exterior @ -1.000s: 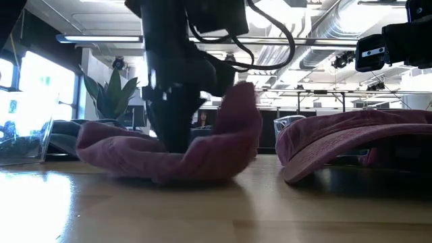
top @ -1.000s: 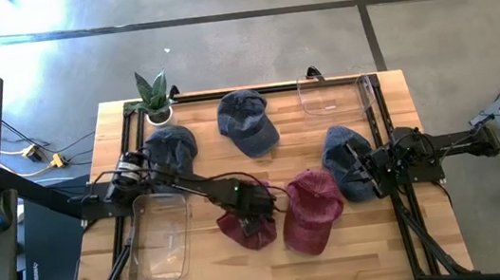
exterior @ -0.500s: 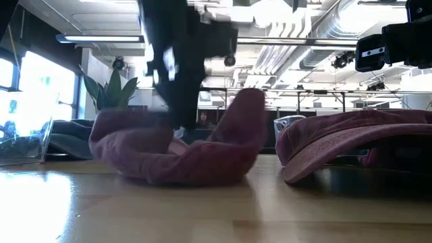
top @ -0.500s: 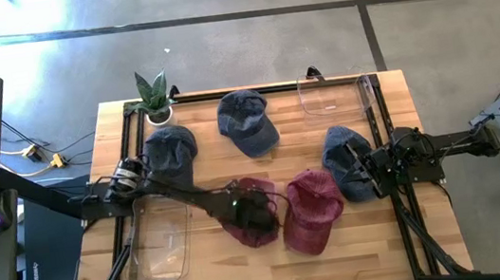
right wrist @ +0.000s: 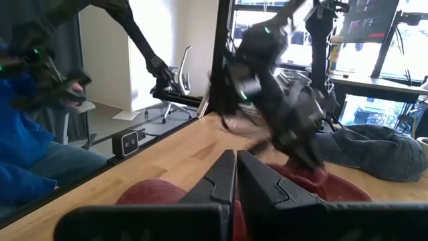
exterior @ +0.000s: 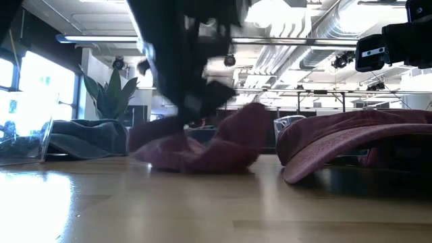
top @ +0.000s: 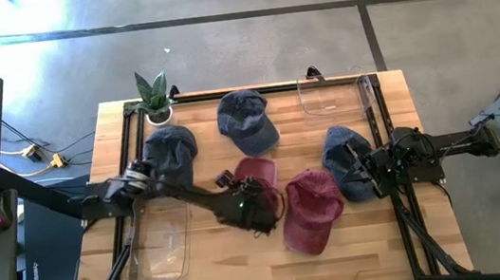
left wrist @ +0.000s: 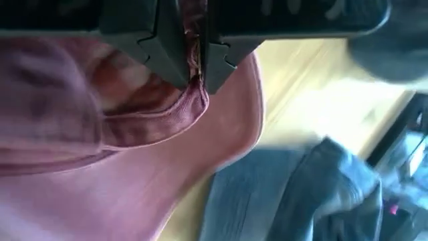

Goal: Pick & Place hat
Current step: Put the left red cap into the bottom transparent bin

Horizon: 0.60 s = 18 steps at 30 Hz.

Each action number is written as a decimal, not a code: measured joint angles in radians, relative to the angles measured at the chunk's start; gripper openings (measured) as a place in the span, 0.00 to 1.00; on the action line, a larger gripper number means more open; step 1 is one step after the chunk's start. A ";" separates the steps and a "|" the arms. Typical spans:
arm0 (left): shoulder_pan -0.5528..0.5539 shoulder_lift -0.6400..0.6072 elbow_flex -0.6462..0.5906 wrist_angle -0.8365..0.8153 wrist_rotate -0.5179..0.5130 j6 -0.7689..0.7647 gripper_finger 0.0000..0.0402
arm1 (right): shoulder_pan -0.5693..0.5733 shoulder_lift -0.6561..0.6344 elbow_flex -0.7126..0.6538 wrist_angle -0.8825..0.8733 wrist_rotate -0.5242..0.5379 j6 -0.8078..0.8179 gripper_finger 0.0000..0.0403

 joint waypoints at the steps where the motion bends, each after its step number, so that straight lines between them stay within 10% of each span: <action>1: 0.016 0.014 -0.001 0.008 0.011 -0.001 0.08 | 0.000 0.000 0.000 0.000 0.000 0.000 0.03; 18: 0.146 0.013 0.070 -0.066 0.254 0.170 0.72 | 0.000 0.000 0.000 0.000 0.000 0.000 0.03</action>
